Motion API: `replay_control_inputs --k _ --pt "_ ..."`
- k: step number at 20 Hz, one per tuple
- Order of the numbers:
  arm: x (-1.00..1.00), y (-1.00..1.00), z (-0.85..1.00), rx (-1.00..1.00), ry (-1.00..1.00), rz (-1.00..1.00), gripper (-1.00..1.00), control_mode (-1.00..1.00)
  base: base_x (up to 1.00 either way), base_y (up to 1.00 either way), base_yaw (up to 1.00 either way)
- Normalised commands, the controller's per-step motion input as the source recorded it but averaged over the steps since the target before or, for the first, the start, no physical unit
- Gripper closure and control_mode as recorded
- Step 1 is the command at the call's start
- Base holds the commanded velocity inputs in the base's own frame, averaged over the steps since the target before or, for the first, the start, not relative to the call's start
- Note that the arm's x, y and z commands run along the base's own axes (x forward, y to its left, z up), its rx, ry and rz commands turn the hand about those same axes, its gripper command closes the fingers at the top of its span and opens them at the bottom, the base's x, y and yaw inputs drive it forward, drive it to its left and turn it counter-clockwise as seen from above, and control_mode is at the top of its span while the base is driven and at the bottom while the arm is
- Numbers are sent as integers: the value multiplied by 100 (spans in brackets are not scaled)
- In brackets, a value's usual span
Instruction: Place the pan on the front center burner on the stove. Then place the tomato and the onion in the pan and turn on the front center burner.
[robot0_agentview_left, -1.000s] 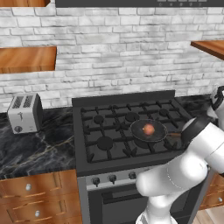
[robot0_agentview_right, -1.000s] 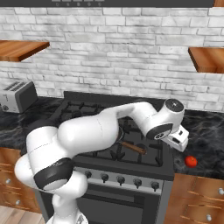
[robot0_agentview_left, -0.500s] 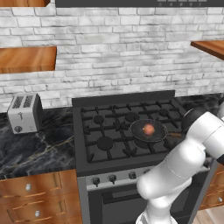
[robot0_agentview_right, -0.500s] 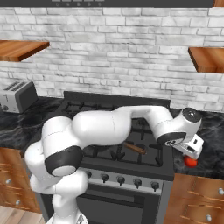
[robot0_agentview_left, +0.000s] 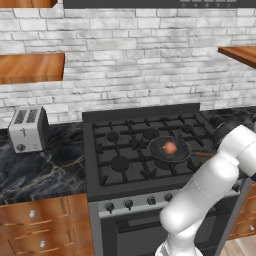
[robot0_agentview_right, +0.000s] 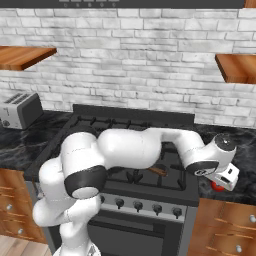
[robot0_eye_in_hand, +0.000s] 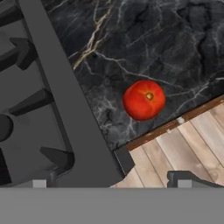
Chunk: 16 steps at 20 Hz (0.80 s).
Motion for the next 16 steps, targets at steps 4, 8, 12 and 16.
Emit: replay_control_inputs --k 4,8,12,16 --pt "24 -32 -10 5 5 1 -100 -100 0 0 0" --pt "23 -32 -2 5 6 1 -100 -100 0 0 0" --pt "12 -11 -9 3 9 0 -100 -100 0 0 0" --pt "25 0 -17 2 9 1 -100 -100 0 0 0"
